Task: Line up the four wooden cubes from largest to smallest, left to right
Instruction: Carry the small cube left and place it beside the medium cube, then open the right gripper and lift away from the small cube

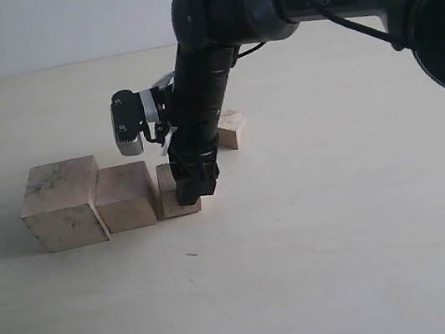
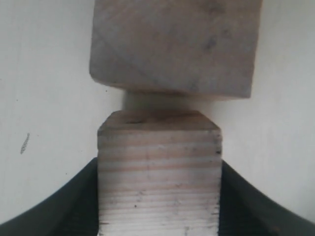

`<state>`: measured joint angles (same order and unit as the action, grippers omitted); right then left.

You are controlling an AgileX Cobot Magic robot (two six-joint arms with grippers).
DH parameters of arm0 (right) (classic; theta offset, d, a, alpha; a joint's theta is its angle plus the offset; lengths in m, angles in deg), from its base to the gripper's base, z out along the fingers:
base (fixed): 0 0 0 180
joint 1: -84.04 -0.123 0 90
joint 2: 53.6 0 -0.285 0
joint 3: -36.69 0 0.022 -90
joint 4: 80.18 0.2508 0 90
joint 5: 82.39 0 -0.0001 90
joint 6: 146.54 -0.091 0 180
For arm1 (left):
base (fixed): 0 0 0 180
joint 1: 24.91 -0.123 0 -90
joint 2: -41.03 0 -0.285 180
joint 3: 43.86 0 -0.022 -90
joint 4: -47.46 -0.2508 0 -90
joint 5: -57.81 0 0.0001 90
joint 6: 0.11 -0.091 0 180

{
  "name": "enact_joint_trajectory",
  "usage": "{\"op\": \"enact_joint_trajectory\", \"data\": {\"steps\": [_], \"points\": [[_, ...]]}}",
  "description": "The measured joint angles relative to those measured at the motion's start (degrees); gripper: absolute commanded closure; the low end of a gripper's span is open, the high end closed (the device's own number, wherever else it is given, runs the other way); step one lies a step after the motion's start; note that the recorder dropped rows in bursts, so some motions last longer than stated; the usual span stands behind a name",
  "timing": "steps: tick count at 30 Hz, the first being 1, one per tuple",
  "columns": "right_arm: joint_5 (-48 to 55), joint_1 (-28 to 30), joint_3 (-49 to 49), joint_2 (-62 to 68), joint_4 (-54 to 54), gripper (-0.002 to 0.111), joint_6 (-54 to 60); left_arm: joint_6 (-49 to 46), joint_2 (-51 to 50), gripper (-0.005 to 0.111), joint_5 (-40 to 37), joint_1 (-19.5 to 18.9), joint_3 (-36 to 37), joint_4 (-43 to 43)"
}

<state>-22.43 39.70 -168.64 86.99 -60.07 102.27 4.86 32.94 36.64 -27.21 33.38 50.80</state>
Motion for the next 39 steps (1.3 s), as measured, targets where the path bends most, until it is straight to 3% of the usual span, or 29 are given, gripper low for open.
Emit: {"op": "enact_joint_trajectory", "data": {"steps": [6, 16, 26, 39], "points": [[0.0, -0.2, 0.0, 0.0, 0.2, 0.104, 0.0, 0.0, 0.0, 0.107, 0.0, 0.0, 0.0, 0.0], [-0.8, -0.2, 0.0, 0.1, 1.9, 0.050, -1.3, 0.0, 0.0, 0.107, 0.0, 0.0, 0.0, 0.0], [-2.4, -0.2, 0.0, 0.2, 2.3, 0.041, -2.8, 0.0, 0.0, 0.107, 0.0, 0.0, 0.0, 0.0], [-1.5, -0.2, 0.0, -3.0, 0.7, 0.041, -8.5, 0.0, 0.0, 0.107, 0.0, 0.0, 0.0, 0.0]]}}
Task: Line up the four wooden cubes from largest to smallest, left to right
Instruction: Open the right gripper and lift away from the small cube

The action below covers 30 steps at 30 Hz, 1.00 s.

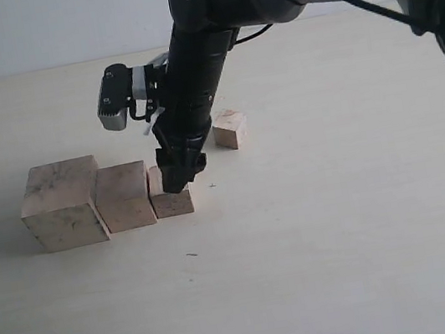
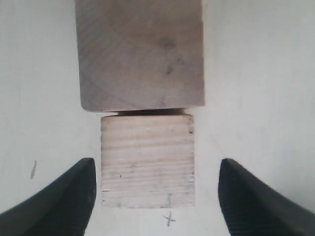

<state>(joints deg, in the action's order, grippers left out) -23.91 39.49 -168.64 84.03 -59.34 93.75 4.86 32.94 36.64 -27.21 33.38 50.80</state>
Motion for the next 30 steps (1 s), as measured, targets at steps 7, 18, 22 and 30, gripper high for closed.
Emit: {"op": "enact_joint_trajectory", "data": {"steps": [7, 18, 22, 30], "points": [[1.1, 0.0, 0.0, -2.4, -8.7, 0.045, -7.7, 0.0, 0.0, 0.107, 0.0, 0.0, 0.0, 0.0], [-2.1, 0.8, 2.1, -1.4, -12.6, 0.045, -10.7, 0.0, 0.0, 0.107, 0.0, 0.0, 0.0, 0.0], [-3.5, 0.9, 2.1, 0.9, -11.9, 0.045, -10.8, 0.0, 0.0, 0.107, 0.0, 0.0, 0.0, 0.0], [-4.4, 0.9, 2.1, 1.1, -8.4, 0.045, -10.6, 0.0, 0.0, 0.107, 0.0, 0.0, 0.0, 0.0]]}}
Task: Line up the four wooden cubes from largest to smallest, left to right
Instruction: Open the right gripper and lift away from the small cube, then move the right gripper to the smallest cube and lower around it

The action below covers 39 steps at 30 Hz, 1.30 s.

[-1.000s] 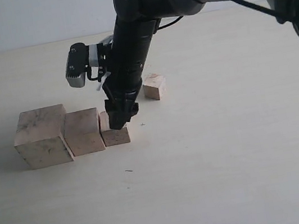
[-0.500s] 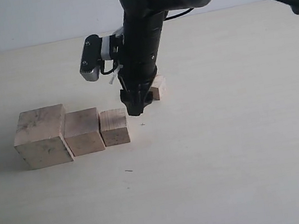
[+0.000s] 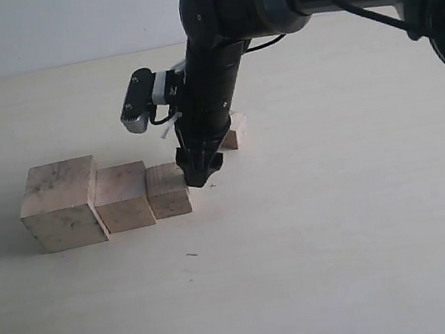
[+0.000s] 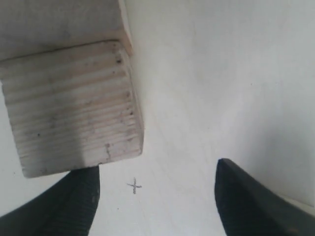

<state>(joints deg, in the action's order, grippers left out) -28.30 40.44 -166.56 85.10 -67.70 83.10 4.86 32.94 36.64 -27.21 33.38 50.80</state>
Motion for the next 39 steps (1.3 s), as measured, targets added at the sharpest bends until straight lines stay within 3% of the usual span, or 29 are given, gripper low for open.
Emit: {"op": "enact_joint_trajectory", "data": {"steps": [17, 23, 39], "points": [[2.0, 0.1, 0.0, -2.5, -3.3, 0.045, -2.3, 0.0, 0.0, 0.107, 0.0, 0.0, 0.0, 0.0], [0.4, 0.4, 0.0, -5.0, -7.2, 0.048, -7.8, 0.0, 0.0, 0.107, 0.0, 0.0, 0.0, 0.0], [-3.5, 8.7, 0.0, -5.1, -8.6, 0.047, -18.3, 0.0, 0.0, 0.107, 0.0, 0.0, 0.0, 0.0]]}}
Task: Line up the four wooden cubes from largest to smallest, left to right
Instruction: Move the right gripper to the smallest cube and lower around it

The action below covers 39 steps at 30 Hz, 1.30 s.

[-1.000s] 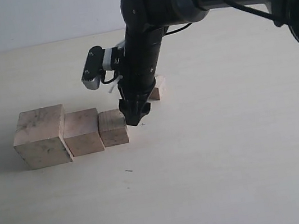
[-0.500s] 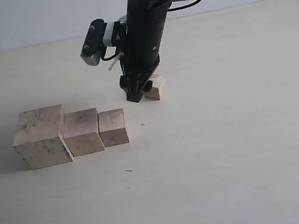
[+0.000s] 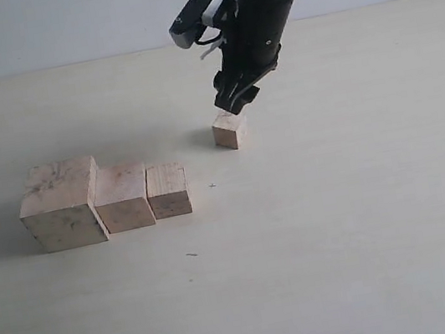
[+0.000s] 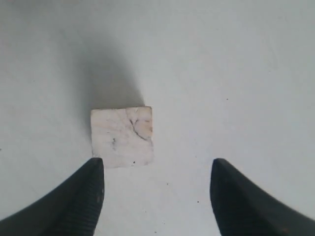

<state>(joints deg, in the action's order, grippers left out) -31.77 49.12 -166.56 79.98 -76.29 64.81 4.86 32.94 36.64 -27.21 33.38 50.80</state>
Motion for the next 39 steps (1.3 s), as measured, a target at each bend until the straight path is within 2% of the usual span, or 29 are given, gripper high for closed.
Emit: {"op": "enact_joint_trajectory", "data": {"steps": [4, 9, 33, 39], "points": [[-1.8, 0.1, 0.0, 0.0, 3.0, 0.042, -0.1, 0.0, 0.0, 0.107, 0.0, 0.0, 0.0, 0.0], [-2.3, 0.1, 0.0, 0.3, 10.2, 0.042, 6.5, 0.0, 0.0, 0.107, 0.0, 0.0, 0.0, 0.0], [-2.2, 1.6, 0.0, 5.3, 8.4, 0.042, 7.3, 0.0, 0.0, 0.107, 0.0, 0.0, 0.0, 0.0], [-2.1, 2.1, 0.0, 5.3, 11.3, 0.042, 7.0, 0.0, 0.0, 0.107, 0.0, 0.0, 0.0, 0.0]]}}
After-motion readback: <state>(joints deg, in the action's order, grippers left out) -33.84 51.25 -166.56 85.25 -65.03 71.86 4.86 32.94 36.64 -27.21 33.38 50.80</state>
